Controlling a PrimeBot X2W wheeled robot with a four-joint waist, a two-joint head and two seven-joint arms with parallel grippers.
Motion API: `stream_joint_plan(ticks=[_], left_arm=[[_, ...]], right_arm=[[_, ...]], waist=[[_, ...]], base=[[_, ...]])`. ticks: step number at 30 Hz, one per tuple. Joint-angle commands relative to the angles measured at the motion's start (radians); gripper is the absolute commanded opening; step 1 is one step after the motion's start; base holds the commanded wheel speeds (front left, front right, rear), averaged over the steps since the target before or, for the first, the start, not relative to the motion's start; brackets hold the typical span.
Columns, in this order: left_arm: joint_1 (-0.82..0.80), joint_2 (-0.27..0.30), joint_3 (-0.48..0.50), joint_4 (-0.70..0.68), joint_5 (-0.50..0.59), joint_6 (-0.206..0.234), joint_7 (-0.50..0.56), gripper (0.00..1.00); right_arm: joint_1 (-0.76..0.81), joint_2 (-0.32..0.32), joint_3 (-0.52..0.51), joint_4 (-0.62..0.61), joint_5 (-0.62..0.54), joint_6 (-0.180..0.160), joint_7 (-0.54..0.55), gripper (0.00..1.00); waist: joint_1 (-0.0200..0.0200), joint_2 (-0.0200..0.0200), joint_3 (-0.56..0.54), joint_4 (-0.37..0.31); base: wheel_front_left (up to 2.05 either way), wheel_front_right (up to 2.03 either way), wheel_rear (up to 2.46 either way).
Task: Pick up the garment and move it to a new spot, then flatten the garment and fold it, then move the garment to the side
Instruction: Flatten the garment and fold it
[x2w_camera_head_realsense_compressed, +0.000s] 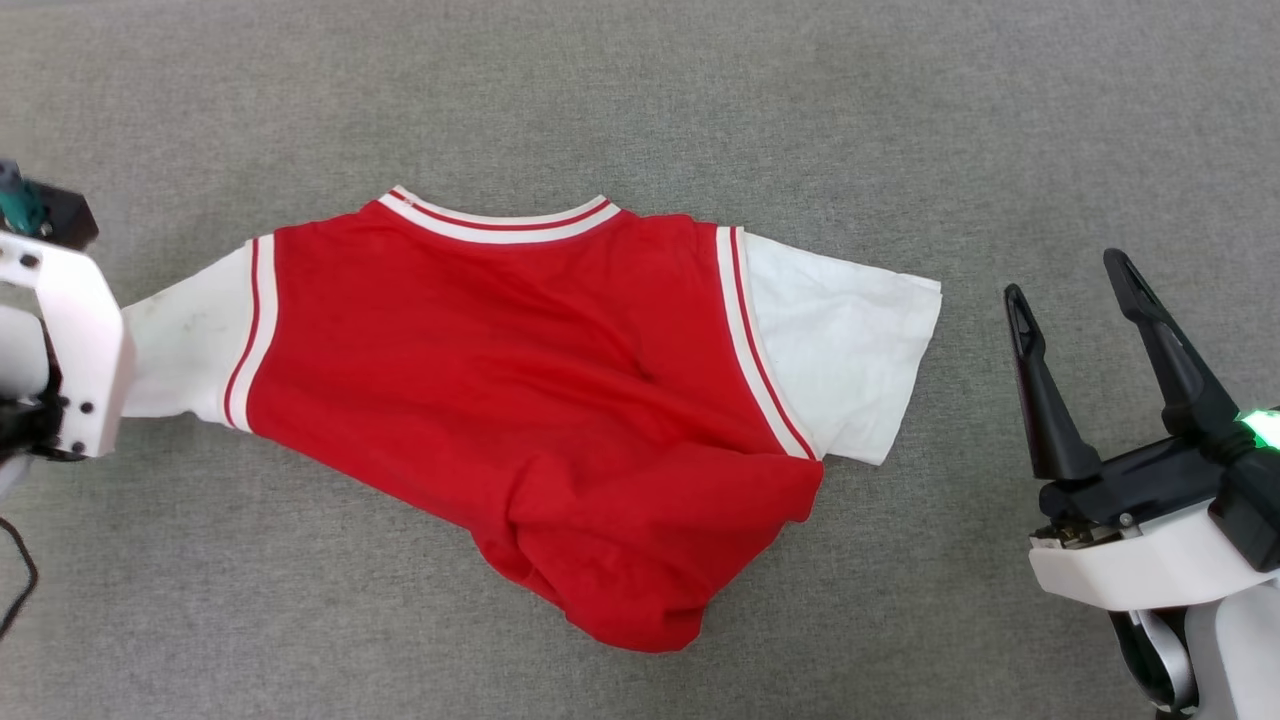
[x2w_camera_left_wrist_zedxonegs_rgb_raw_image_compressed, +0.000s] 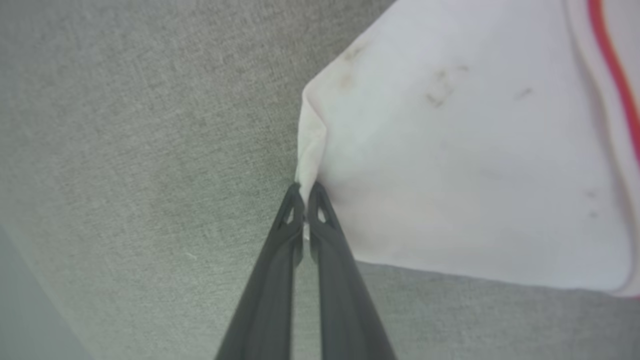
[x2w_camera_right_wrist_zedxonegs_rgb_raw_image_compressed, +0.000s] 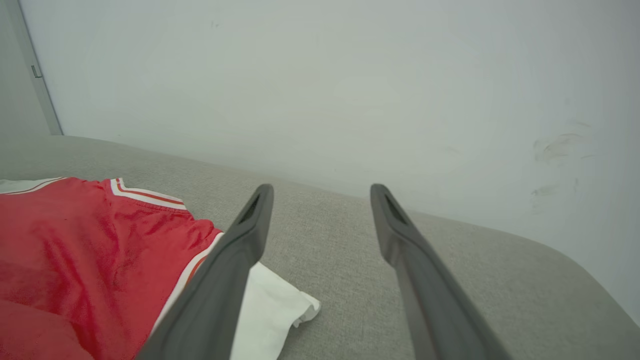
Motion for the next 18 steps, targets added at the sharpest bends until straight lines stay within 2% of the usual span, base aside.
stream_joint_plan(ticks=[1,5,6,7,13,18], left_arm=[[0.038,-0.013,0.001,0.011,-0.017,0.005,-0.012,0.0],[0.087,-0.049,0.002,0.04,-0.03,0.007,-0.065,0.01],[0.087,-0.055,0.004,0.046,-0.027,0.003,-0.08,0.66],[0.081,-0.06,0.009,0.053,-0.026,-0.001,-0.095,1.0],[-0.016,-0.04,0.044,0.063,-0.004,-0.024,-0.143,1.0],[-0.077,-0.017,0.046,0.048,-0.013,-0.05,-0.067,1.0]], right_arm=[[0.009,-0.007,-0.006,0.005,0.004,-0.001,-0.002,1.0],[0.015,-0.013,-0.012,0.007,0.005,-0.001,-0.002,1.0],[0.018,-0.014,-0.015,0.009,0.005,-0.001,-0.002,1.0],[0.021,-0.015,-0.018,0.009,0.005,-0.001,-0.002,1.0],[0.033,-0.006,-0.027,0.007,0.004,-0.001,-0.002,1.0],[0.028,-0.005,-0.022,-0.002,0.007,-0.001,-0.002,1.0]], waist=[[0.0,0.0,0.004,-0.006],[0.0,0.0,-0.001,-0.006],[0.0,0.0,-0.006,-0.004],[0.0,0.0,-0.011,-0.001],[0.0,0.0,-0.035,0.018],[0.0,0.0,-0.025,0.018]], base=[[0.0,0.0,0.0],[0.0,0.0,0.0],[0.0,0.0,0.0],[0.0,0.0,0.0],[0.0,0.0,0.0],[0.0,0.0,0.0]])
